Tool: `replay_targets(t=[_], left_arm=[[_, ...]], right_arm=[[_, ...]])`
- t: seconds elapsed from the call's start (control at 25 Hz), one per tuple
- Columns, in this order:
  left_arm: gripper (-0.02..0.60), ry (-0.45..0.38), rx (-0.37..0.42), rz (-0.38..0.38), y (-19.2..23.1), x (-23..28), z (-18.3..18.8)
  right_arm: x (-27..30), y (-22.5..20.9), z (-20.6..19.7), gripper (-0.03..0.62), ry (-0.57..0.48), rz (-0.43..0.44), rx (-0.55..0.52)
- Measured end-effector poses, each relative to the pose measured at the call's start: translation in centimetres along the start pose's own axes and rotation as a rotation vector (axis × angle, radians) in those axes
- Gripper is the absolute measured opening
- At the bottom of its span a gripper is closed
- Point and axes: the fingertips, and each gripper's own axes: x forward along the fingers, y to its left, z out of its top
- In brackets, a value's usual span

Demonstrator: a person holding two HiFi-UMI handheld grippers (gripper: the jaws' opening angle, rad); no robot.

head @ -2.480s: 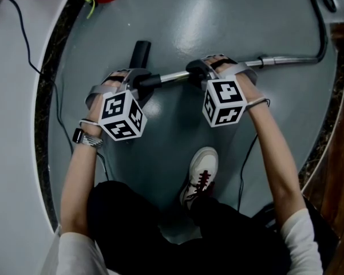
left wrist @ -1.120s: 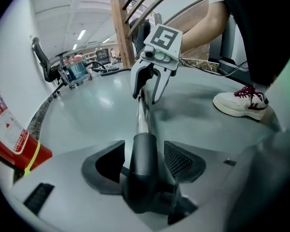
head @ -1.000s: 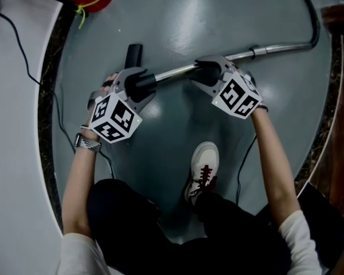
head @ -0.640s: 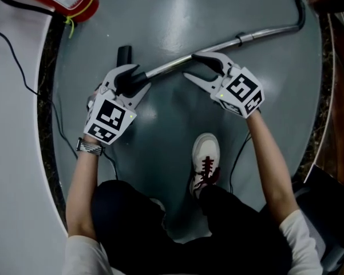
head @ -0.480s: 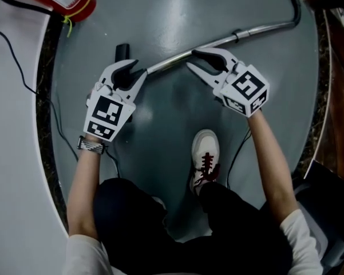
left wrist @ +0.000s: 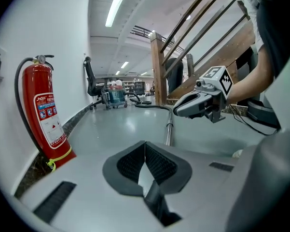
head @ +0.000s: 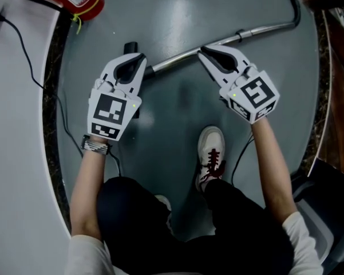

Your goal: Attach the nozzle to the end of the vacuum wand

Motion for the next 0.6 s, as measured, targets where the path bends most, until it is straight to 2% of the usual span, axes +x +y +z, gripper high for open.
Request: replay_targets(t=[0.28, 0.6], left_arm=[[0.000, -0.064, 0.001, 0.038, 0.6, -1.3, 2.6], [0.000, -0.140, -0.016, 0.079, 1.1, -3.0, 6.4]], right_arm=[[-1.1, 0.4, 4.6, 0.032, -0.098, -0.048, -0.021], [-3.2, 0.0, 7.3, 0.027, -0.152, -0.110, -0.018]])
